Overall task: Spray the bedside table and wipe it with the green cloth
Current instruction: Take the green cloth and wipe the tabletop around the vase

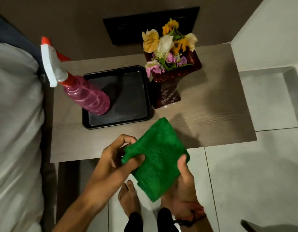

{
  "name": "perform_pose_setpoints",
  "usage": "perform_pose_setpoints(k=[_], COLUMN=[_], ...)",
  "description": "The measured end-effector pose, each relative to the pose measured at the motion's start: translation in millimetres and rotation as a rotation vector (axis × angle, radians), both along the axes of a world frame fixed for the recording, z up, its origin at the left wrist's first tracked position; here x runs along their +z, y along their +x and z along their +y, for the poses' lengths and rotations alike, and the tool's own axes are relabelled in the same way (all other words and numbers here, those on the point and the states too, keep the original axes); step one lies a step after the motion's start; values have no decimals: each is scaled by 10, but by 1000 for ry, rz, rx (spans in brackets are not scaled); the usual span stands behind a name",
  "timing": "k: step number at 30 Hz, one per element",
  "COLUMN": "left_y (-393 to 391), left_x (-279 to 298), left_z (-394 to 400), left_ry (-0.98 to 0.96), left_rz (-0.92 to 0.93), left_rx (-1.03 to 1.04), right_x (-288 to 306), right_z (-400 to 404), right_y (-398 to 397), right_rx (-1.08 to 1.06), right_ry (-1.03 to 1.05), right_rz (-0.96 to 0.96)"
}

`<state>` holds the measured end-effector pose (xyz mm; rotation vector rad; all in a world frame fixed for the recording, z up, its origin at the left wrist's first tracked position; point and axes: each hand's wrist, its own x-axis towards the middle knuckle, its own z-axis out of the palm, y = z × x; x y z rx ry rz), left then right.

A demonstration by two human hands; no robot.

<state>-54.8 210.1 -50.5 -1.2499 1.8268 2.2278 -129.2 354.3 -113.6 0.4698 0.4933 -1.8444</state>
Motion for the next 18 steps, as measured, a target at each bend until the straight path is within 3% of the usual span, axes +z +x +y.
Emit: perform_pose_setpoints(k=[2, 4, 6, 8, 11, 14, 18], left_y=[-109, -269, -493, -786, -1297, -1654, -1782], left_x=[101, 236, 384, 510, 583, 540, 396], left_z=[-34, -201, -416, -581, -714, -760, -796], left_ry=[-267, -688, -1081, -1311, -1424, -1361, -1367], left_rz=[-77, -138, -105, -80, -151, -254, -260], left_rx=[-177, -309, -364, -406, -587, -753, -804], right_x=[-7, -38, -67, -98, -124, -121, -112], right_z=[21, 39, 114, 204, 308, 365, 428], right_y=[35, 40, 49, 84, 156, 254, 358], right_rx=[-52, -106, -170, -242, -307, -342, -427], right_ry=[57, 170, 256, 331, 384, 414, 519], right_rz=[28, 41, 11, -9, -44, -67, -37])
